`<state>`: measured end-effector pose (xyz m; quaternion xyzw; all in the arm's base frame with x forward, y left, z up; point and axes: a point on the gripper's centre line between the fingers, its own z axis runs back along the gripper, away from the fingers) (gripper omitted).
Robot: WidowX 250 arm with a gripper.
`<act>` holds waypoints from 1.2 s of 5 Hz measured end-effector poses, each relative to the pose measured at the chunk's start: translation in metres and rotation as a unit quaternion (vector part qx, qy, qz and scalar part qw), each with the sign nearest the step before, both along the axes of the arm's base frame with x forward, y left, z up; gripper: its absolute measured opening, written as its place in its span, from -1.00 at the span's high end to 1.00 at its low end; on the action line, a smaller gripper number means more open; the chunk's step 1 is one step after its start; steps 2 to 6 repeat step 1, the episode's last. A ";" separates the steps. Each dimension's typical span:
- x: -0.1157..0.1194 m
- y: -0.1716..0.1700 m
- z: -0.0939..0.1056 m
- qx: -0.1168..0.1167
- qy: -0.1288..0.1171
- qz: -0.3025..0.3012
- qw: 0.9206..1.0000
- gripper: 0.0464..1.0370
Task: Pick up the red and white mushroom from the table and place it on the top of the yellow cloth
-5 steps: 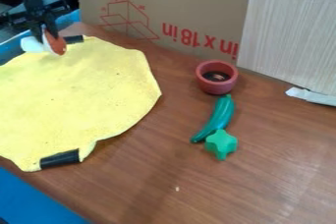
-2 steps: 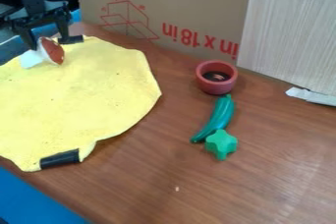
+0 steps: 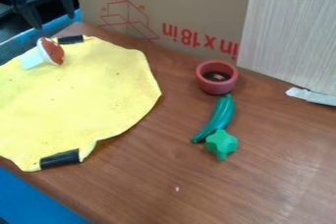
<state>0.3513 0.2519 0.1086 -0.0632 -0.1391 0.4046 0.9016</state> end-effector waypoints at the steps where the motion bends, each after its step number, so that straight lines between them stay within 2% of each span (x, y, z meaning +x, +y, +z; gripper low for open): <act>1: 0.000 -0.011 0.025 -0.030 0.003 -0.022 0.999 -0.93; 6: 0.000 -0.011 0.025 -0.030 0.003 -0.022 0.999 -0.93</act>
